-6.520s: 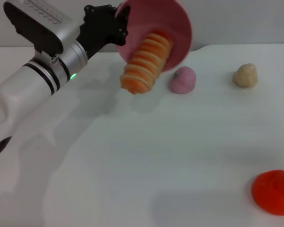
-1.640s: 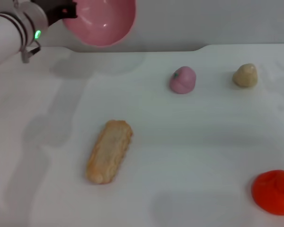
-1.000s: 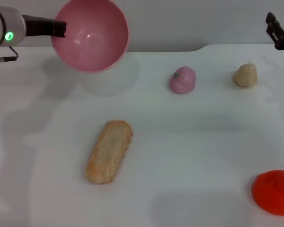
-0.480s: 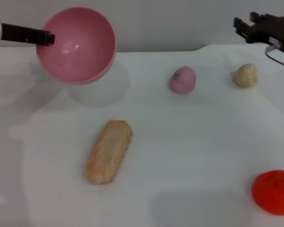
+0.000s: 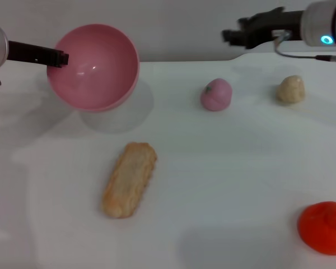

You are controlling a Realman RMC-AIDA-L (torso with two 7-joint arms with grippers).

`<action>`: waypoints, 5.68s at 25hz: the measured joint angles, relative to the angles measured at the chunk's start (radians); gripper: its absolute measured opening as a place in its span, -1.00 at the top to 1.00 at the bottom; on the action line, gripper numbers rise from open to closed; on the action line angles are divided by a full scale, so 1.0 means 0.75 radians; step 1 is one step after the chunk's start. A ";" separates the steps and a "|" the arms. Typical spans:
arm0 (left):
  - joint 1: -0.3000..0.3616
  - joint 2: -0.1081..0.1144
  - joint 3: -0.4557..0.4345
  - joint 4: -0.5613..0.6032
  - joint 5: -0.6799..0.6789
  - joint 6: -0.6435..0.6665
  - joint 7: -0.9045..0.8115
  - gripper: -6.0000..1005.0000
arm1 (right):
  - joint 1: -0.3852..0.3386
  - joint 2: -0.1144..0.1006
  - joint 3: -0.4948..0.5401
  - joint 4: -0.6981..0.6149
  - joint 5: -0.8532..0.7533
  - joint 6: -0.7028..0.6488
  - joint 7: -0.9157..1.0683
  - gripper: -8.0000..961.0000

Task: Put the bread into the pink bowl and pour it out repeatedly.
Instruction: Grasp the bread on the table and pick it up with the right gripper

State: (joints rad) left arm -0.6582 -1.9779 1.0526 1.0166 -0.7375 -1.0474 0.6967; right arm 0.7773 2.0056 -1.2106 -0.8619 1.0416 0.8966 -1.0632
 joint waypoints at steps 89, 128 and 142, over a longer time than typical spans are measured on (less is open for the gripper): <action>0.064 -0.103 -0.001 -0.047 -0.015 0.104 0.265 0.90 | 0.300 0.107 -0.741 0.330 0.391 0.063 0.239 0.03; 0.057 -0.082 -0.019 -0.106 -0.002 0.215 0.267 0.90 | 0.285 0.116 -1.036 0.427 0.574 -0.102 0.226 0.05; 0.064 -0.085 -0.019 -0.106 -0.002 0.219 0.269 0.90 | 0.292 0.116 -1.036 0.458 0.571 -0.126 0.227 0.05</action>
State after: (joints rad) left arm -0.6105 -2.0419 1.0384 0.9372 -0.7394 -0.8831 0.8986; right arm 0.9961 2.0924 -1.9879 -0.5184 1.4699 0.8019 -0.8931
